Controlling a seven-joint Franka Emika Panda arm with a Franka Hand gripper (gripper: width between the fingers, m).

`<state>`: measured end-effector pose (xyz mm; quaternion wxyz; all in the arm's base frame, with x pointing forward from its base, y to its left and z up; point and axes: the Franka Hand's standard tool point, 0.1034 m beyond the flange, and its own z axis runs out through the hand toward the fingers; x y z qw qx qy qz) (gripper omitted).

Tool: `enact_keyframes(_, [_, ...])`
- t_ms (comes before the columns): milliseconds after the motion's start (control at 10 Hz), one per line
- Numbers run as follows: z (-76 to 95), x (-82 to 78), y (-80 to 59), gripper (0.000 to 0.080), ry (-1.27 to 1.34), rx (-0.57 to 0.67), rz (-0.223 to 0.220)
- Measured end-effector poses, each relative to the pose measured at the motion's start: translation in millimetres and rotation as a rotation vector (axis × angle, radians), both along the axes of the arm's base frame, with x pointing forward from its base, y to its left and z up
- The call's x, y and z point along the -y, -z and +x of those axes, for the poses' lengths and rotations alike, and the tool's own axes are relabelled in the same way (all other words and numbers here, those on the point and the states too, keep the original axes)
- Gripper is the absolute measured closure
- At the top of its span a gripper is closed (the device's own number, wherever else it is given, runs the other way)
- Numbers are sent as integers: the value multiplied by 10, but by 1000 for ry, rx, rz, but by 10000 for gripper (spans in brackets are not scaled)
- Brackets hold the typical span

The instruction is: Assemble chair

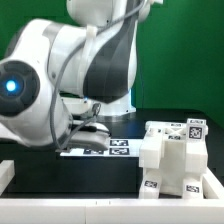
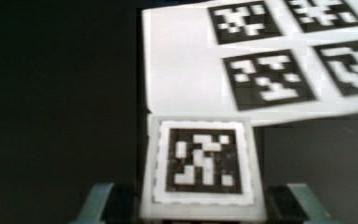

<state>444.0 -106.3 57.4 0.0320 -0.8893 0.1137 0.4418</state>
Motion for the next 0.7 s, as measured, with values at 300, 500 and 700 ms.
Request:
enact_keyframes(300, [20, 13, -163, 517, -44, 271, -28])
enact_keyframes(500, [51, 4, -151, 517, -45, 385, -55])
enact_keyframes(700, [96, -149, -296, 517, -37, 519, -85])
